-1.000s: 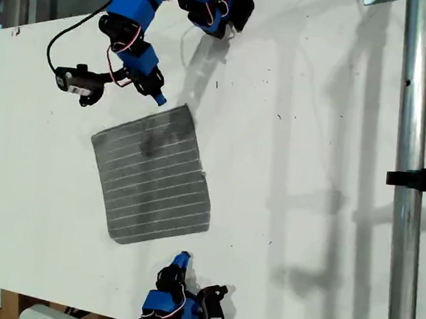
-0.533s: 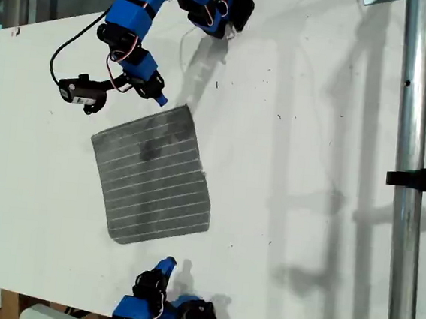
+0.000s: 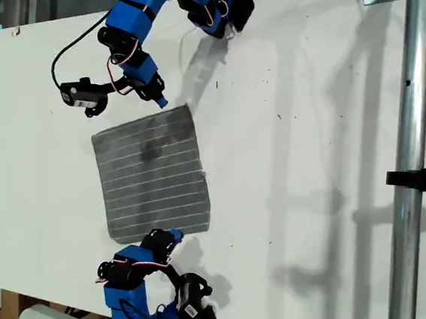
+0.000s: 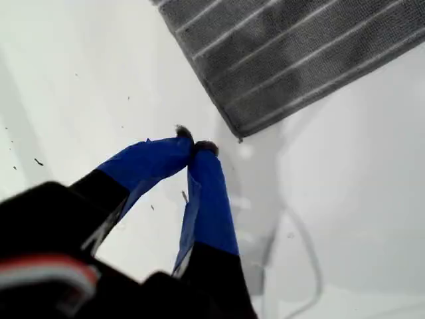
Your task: Grasp corners of a towel and fold twice.
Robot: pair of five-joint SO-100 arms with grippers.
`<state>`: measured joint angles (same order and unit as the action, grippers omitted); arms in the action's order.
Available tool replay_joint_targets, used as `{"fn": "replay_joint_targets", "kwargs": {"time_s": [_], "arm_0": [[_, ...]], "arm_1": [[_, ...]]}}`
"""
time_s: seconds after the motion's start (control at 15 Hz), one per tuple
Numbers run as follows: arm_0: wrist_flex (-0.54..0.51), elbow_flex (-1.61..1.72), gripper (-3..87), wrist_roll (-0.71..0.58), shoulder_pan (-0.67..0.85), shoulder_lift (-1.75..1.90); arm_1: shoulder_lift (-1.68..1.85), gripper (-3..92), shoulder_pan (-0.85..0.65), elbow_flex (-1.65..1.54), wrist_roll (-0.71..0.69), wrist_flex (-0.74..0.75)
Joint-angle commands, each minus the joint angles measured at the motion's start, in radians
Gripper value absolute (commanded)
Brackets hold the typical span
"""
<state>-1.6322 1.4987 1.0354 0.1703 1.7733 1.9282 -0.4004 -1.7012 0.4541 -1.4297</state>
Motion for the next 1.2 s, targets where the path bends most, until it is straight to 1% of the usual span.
{"fn": "replay_joint_targets", "kwargs": {"time_s": [0.0, 0.07, 0.2, 0.33, 0.53, 0.8, 1.0, 1.13], "arm_0": [[-0.002, -0.035, 18.4, -0.032, -0.003, 0.009], [0.009, -0.026, 23.0, -0.057, -0.003, 0.002], [0.023, -0.02, 25.4, -0.107, 0.002, -0.025], [0.025, -0.012, 26.1, -0.118, 0.011, -0.037], [0.026, 0.003, 25.8, -0.121, 0.028, -0.037], [0.04, 0.049, 26.7, -0.12, 0.037, -0.043], [0.044, 0.061, 26.6, -0.109, 0.044, -0.044], [0.048, 0.063, 26.4, -0.109, 0.051, -0.046]], "arm_1": [[-0.009, 24.5, 0.003, 0.064, -0.046, 0.005], [-0.041, 34.7, -0.002, 0.064, -0.077, 0.003], [-0.118, 36.2, -0.023, 0.067, -0.138, 0.014], [-0.183, 38.1, -0.071, 0.067, -0.199, 0.044], [-0.327, 38.3, -0.124, 0.066, -0.258, 0.15], [-0.591, 37.9, -0.114, 0.098, -0.279, 0.281], [-0.753, 34.9, -0.117, 0.156, -0.282, 0.308], [-0.761, 33.8, -0.123, 0.175, -0.298, 0.301]]}}
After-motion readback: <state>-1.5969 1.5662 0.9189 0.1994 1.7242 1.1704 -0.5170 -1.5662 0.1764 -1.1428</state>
